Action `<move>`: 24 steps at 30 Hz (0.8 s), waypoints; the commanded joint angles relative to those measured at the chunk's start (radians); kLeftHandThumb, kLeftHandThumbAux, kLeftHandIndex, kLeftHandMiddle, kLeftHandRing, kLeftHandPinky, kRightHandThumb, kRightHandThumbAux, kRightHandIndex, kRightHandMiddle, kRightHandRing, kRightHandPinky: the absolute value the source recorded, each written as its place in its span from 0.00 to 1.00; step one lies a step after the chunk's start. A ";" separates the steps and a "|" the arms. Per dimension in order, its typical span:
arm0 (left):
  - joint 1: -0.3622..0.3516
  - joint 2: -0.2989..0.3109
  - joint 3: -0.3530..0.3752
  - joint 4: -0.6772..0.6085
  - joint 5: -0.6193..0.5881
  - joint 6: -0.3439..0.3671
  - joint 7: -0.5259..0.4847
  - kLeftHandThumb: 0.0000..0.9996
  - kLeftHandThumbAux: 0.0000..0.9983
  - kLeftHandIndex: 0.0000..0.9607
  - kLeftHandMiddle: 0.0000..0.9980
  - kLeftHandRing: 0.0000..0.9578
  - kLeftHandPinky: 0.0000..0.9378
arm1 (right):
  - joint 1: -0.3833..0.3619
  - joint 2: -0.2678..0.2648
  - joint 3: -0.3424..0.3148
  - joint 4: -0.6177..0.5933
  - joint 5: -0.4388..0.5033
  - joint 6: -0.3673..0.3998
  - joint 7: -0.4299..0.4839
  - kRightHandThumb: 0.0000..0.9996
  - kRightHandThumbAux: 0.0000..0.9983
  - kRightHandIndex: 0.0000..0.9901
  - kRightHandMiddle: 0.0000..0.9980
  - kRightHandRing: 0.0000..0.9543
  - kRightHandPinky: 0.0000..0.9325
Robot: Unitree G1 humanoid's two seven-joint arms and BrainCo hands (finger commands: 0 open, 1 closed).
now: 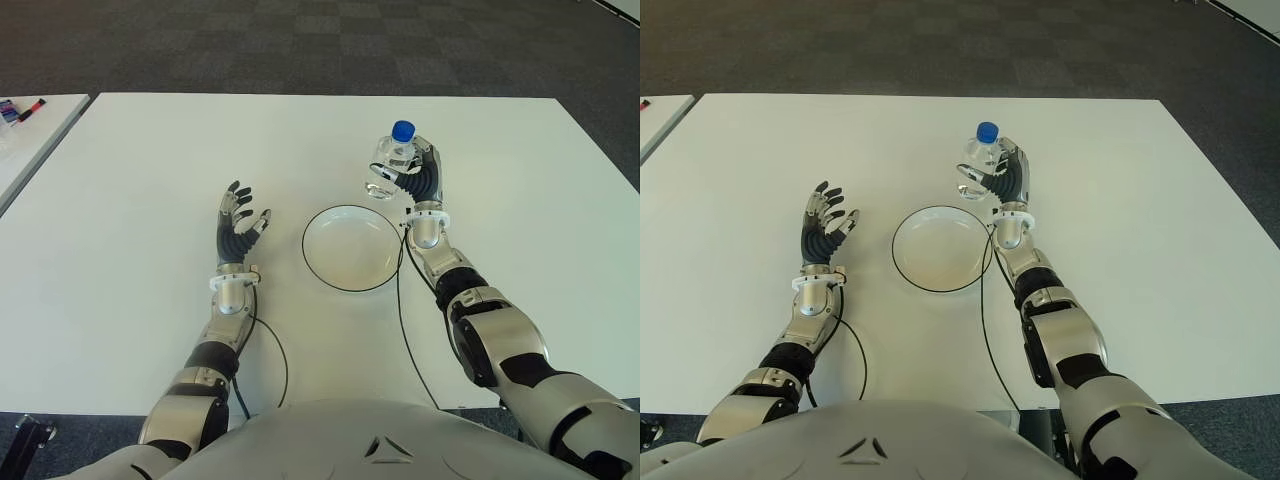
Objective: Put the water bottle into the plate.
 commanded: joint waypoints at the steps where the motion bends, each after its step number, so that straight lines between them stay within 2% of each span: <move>1: 0.029 -0.008 -0.001 0.021 -0.005 0.019 -0.020 0.29 0.77 0.12 0.21 0.24 0.30 | 0.025 0.006 0.004 -0.048 -0.004 -0.040 0.009 0.84 0.68 0.40 0.52 0.61 0.59; 14: 0.020 -0.017 0.005 0.027 -0.024 0.027 -0.039 0.30 0.76 0.12 0.21 0.24 0.31 | 0.123 0.014 -0.013 -0.130 0.053 -0.114 0.139 0.84 0.68 0.39 0.53 0.63 0.61; 24: 0.018 -0.015 -0.002 0.026 0.001 0.035 -0.015 0.29 0.76 0.11 0.20 0.23 0.29 | 0.190 0.018 -0.007 -0.232 0.035 -0.111 0.173 0.84 0.69 0.38 0.54 0.67 0.68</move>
